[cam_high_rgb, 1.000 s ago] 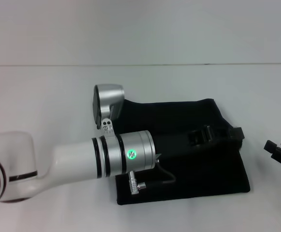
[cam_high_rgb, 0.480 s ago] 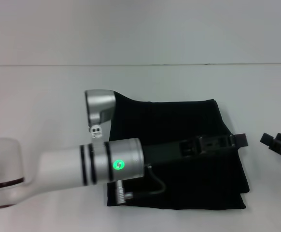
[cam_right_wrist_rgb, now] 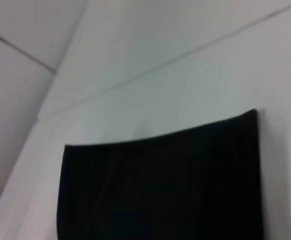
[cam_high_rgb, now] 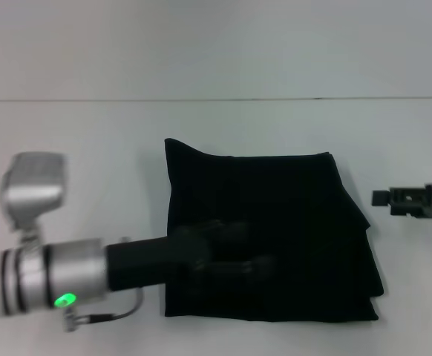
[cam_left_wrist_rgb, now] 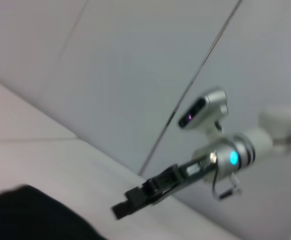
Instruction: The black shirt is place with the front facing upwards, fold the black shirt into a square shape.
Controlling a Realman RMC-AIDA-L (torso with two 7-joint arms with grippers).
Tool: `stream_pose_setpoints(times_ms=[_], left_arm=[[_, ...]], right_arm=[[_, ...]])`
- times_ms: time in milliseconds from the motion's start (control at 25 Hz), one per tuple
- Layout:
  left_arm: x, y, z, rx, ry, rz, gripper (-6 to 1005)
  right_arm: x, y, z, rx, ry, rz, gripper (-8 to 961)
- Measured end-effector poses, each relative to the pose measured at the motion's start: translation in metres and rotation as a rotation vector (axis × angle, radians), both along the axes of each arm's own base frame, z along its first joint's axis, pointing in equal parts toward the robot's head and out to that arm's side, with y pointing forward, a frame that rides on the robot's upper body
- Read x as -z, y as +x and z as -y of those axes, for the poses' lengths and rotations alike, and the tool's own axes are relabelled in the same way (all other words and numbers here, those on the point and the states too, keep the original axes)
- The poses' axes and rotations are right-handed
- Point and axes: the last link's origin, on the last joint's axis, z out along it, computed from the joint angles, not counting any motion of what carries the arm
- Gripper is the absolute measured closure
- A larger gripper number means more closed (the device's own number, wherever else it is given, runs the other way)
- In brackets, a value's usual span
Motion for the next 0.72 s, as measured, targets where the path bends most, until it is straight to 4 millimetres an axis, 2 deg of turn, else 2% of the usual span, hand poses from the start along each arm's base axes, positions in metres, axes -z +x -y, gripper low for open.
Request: stream_pose_setpoints(times_ms=[160, 360, 560, 720], left_arm=[[-0.022, -0.024, 0.006, 0.05, 0.164, -0.063, 42], [-0.045, -0.039, 0.014, 0.115, 0.275, -0.115, 44], [-0.064, -0.054, 0.023, 0.097, 0.355, -0.121, 54], [-0.067, -0.061, 0.027, 0.079, 0.349, -0.137, 61]], right_arm=[[-0.003, -0.03, -0.022, 0.008, -0.08, 0.07, 215], [0.0, -0.055, -0.042, 0.048, -0.093, 0.095, 213], [0.011, -0.065, -0.052, 0.107, -0.105, 0.124, 194], [0.019, -0.066, -0.052, 0.157, -0.126, 0.126, 163]])
